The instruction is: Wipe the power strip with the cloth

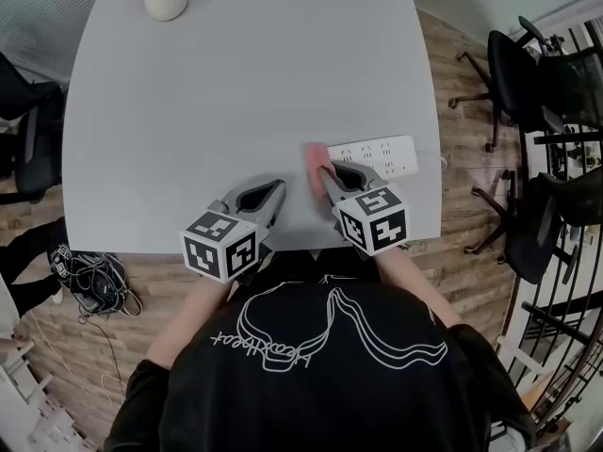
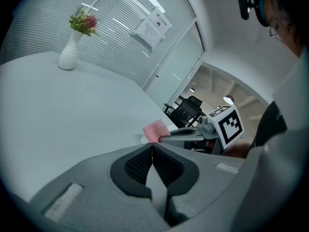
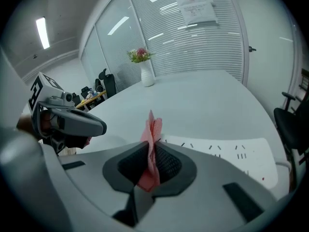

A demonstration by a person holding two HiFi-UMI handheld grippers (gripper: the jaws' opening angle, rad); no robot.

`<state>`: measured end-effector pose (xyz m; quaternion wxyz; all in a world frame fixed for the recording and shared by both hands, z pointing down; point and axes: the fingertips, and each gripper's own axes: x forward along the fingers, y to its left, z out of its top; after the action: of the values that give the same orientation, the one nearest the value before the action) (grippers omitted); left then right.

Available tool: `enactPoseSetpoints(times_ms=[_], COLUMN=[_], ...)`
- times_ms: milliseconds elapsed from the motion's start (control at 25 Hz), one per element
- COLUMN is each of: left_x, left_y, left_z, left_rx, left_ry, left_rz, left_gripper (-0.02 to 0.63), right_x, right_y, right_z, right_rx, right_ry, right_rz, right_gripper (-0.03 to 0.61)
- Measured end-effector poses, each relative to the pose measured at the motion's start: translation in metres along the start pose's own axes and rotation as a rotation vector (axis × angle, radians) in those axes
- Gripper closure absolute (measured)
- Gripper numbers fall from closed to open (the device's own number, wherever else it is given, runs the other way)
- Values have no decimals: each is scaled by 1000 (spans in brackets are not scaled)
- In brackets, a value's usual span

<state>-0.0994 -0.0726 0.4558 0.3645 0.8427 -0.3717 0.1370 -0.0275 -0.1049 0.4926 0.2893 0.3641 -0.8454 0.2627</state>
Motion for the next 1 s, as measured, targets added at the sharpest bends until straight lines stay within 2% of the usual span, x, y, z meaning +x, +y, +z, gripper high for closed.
enactPoseSetpoints(times_ms=[400,1000], left_x=[0,14], left_y=[-1,-4], left_z=[-1,4], left_rx=[-2,14], left_ry=[9,28], left_rz=[-10,-29], left_gripper=[600,600], right_x=[-7,-38], right_y=[-12,-72], right_z=[-3,-13], right_rx=[-31,34], right_ry=[29,15], right_rz=[-37,-151], right_gripper=[531,531])
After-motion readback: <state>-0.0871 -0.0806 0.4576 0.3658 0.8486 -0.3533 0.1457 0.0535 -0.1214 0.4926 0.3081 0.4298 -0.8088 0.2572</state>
